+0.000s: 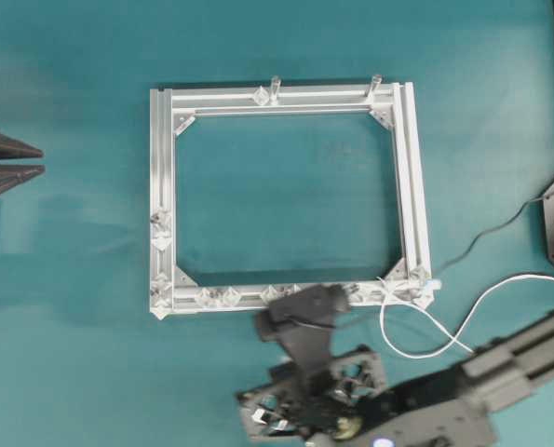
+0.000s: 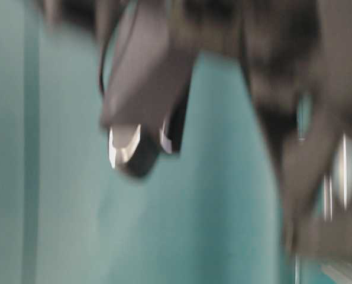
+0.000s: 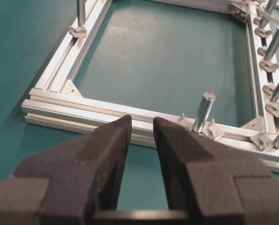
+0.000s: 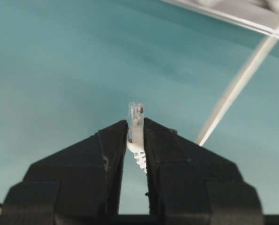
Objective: Move the cable alternately left and right between 8 closely spaced pins so it hooks onto each one.
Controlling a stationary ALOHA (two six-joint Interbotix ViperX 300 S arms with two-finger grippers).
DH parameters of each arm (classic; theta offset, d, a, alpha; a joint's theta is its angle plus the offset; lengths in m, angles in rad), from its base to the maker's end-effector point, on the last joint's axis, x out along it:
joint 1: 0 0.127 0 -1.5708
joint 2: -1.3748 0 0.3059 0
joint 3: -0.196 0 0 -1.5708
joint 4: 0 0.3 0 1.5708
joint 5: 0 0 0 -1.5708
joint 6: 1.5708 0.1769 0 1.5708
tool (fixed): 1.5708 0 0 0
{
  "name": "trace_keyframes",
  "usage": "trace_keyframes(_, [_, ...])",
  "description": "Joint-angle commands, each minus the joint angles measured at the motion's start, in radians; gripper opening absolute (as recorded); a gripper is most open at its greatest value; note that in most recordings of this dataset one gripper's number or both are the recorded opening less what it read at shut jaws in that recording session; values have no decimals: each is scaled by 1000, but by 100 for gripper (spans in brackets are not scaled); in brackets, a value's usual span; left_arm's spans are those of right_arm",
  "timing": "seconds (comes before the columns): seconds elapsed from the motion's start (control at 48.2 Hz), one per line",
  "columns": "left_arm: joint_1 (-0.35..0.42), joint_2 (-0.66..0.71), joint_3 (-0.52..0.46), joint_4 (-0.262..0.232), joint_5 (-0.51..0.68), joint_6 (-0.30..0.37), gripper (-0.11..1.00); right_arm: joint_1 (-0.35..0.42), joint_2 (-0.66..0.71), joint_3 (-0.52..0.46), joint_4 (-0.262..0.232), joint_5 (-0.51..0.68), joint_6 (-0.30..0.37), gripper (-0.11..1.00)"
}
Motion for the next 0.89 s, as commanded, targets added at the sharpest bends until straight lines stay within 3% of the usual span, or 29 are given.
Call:
trace_keyframes(0.0, [-2,8,-26,3,-5,-3,32,-18,15,-94,-18,28,-3,14])
trace_keyframes(0.249, [0,8,-26,3,-5,-3,32,-54,75,-207,-25,77,-12,14])
trace_keyframes(0.642, [0,8,-28,3,-5,-5,32,-89,80,-206,-26,124,-21,14])
trace_keyframes(0.87, [-2,8,-28,3,-5,-5,32,-130,80,-195,-26,126,-89,14])
